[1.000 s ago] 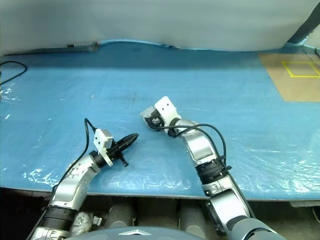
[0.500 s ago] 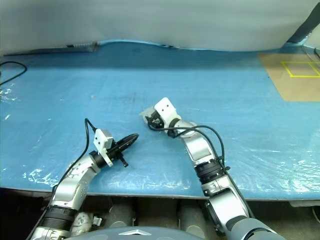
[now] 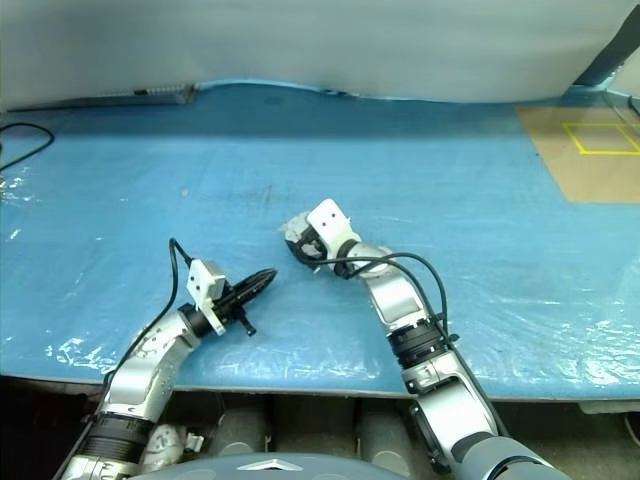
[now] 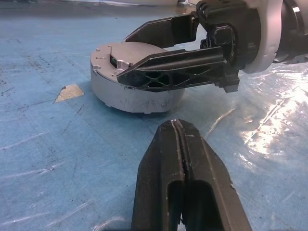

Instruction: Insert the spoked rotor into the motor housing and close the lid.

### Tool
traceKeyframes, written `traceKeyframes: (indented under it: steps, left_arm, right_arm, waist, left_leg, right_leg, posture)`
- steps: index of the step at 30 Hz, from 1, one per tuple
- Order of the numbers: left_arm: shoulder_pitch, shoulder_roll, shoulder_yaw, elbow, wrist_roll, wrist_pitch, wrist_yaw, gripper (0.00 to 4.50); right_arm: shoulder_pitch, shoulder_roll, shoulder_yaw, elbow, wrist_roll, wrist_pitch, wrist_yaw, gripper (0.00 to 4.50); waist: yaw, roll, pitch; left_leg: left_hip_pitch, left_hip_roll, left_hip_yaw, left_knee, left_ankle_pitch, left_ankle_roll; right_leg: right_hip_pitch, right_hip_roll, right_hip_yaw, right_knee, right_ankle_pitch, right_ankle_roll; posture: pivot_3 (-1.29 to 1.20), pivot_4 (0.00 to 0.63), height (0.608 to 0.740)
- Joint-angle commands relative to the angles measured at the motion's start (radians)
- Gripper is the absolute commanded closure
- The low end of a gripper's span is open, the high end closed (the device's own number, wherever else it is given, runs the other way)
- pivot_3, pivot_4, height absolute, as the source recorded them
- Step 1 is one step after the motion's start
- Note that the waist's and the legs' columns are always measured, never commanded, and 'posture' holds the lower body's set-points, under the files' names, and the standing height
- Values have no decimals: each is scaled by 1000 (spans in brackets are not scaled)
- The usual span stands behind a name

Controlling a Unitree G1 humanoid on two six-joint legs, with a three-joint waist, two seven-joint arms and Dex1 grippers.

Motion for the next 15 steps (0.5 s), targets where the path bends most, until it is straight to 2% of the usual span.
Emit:
traceKeyframes:
  steps: [1,4,15]
  left_arm:
    - [-2,5,9,-37,-14,-5,1,4500]
    - [-5,5,9,-28,-13,-8,0,4500]
    - [-2,4,12,-17,-13,-19,-3,4500]
  right_arm:
    - [15,-3,3,-1,-3,19,1,526]
    - [17,-2,-1,-4,2,33,3,1519]
    - [15,-22,18,-20,-19,50,18,1535]
  waist:
    - [0,0,0]
    - [0,0,0]
    - [0,0,0]
  left_leg:
    - [0,0,0,0,0,0]
    - [0,0,0,0,0,0]
    - [0,0,0,0,0,0]
  right_leg:
    - [0,0,0,0,0,0]
    - [0,0,0,0,0,0]
    - [0,0,0,0,0,0]
  posture:
    - [0,150,740]
    - [0,150,740]
    - [0,150,740]
